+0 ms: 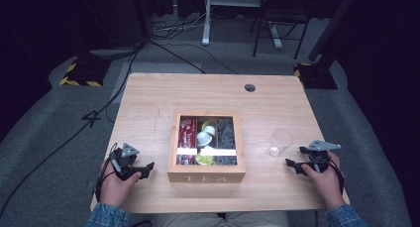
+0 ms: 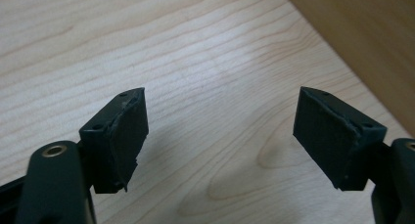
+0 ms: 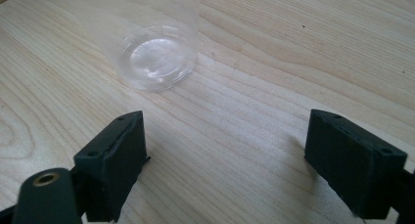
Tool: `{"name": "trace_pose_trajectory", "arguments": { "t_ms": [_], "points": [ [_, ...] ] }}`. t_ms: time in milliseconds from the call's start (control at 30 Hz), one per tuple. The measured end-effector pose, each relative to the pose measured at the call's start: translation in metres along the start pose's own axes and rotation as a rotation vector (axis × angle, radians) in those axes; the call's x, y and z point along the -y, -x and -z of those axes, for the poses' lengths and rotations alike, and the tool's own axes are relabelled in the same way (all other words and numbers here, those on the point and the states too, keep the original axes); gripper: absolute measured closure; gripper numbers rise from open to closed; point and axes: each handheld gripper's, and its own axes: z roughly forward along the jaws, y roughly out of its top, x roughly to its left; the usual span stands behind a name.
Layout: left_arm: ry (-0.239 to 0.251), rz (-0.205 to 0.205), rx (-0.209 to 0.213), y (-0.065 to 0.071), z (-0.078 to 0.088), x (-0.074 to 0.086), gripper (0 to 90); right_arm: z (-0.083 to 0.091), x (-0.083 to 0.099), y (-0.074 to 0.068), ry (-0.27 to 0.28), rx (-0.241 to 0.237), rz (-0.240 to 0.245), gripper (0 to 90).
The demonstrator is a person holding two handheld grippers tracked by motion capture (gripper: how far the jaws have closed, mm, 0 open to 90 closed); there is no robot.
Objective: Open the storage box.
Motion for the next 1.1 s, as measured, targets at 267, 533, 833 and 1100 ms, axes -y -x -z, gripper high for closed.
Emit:
{"name": "trace_pose_trajectory", "arguments": {
  "t_ms": [267, 533, 833, 1100],
  "points": [
    [0.041, -0.012, 0.022, 0.009, 0.021, -0.013, 25.4, 0.000, 0.000, 0.000, -0.001, 0.001, 0.000, 15.5],
    [0.046, 0.005, 0.081, 0.015, 0.034, -0.015, 25.6, 0.000, 0.000, 0.000, -0.001, 0.000, 0.001, 15.5],
    [0.104, -0.042, 0.139, 0.039, 0.052, -0.020, 25.3, 0.000, 0.000, 0.000, -0.001, 0.000, 0.000, 15.5],
    [0.123, -0.123, 0.191, 0.067, 0.060, -0.027, 25.1, 0.000, 0.000, 0.000, -0.001, 0.000, 0.000, 15.5]
  ]
}}
